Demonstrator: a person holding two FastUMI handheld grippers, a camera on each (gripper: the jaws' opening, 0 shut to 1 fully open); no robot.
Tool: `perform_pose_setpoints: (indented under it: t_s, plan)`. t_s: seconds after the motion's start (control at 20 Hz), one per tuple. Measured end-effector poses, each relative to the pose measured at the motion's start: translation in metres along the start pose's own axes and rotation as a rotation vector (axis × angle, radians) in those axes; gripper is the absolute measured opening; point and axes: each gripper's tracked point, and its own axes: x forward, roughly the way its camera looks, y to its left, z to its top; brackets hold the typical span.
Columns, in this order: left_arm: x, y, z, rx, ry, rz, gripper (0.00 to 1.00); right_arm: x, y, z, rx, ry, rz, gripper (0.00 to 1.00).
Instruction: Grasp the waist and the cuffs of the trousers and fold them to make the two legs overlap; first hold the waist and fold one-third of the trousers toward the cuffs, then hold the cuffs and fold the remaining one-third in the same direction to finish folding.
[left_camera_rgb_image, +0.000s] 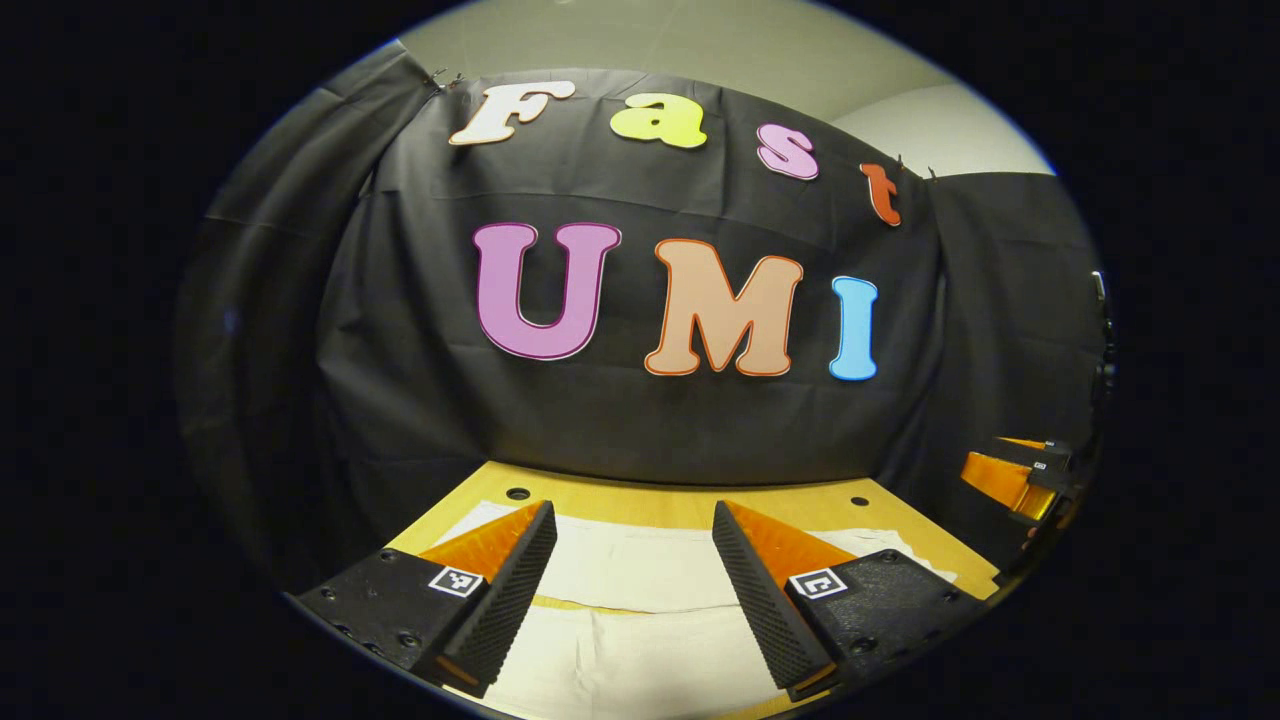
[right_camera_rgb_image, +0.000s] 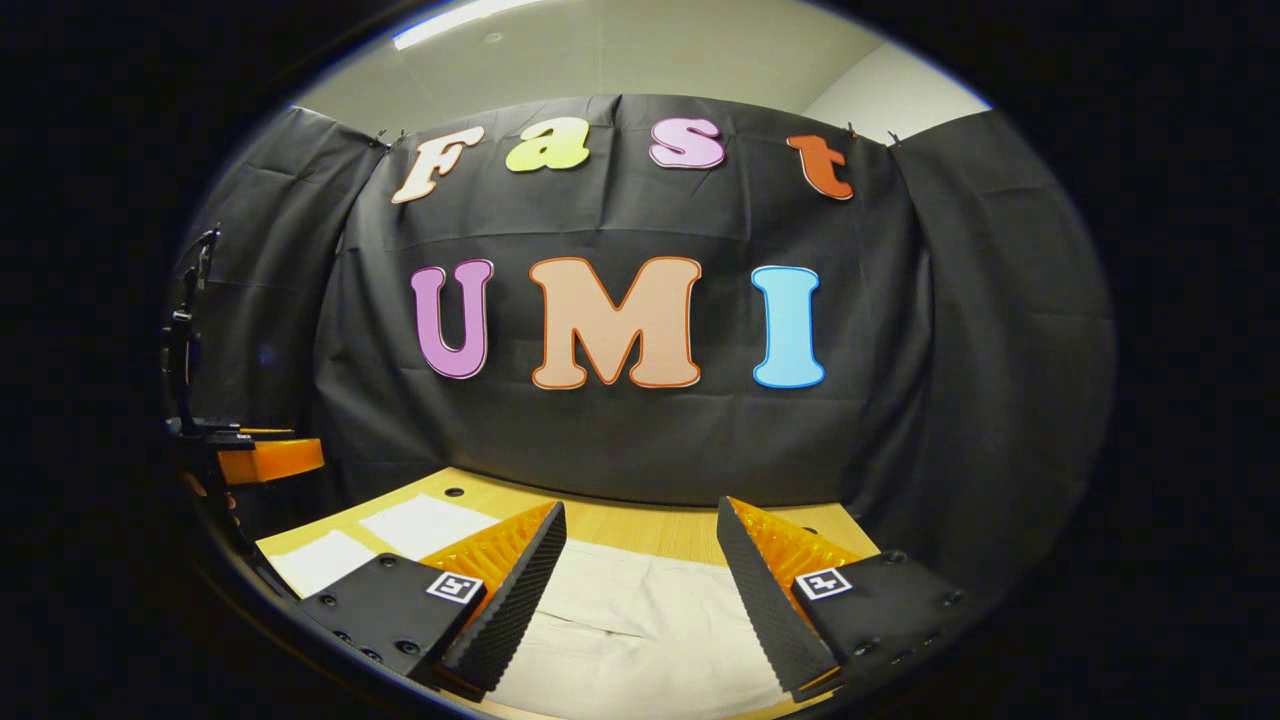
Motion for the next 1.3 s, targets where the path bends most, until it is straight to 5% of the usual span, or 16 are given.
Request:
perform_pose_setpoints:
  t_s: [0.7,1.0,1.3]
  plan:
    - [-0.013,0.019,-0.061,0.083,0.153,-0.088,0.95,-0.011,-0.006,-0.012,-0.001,0.033,-0.024,0.97]
    - [-0.034,0.068,-0.124,0.259,0.340,-0.195,0.95,-0.018,-0.002,-0.026,0.008,0.068,-0.064,0.97]
    - [-0.066,0.126,-0.199,0.494,0.610,-0.393,0.93,-0.025,0.015,-0.042,-0.015,0.112,-0.088,0.97]
